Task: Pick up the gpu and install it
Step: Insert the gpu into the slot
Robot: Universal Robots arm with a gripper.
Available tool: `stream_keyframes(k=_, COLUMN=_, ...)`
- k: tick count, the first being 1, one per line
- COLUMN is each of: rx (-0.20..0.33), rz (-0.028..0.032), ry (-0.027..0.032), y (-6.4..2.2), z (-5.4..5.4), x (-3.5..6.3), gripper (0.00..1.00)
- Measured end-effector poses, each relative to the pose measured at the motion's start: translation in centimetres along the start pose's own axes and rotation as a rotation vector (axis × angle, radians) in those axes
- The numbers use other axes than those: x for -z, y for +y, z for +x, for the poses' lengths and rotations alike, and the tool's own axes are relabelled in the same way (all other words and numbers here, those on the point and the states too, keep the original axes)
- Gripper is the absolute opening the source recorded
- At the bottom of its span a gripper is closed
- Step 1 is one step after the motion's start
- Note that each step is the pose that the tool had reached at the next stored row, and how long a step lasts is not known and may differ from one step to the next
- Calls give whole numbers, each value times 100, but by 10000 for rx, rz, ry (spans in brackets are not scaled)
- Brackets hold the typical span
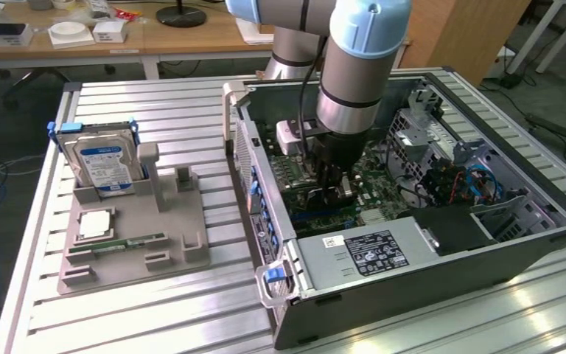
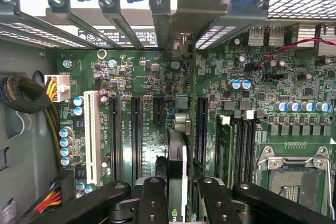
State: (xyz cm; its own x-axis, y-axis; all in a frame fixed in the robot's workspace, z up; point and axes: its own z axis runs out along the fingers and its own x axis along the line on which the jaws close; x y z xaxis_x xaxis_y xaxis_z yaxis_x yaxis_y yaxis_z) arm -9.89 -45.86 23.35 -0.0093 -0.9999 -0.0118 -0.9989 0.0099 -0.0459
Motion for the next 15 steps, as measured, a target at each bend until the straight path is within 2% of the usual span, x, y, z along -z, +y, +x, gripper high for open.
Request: stream_keyframes(k=15, rx=0, rz=1, ry=-2, y=0, z=0, x=-16, gripper=27)
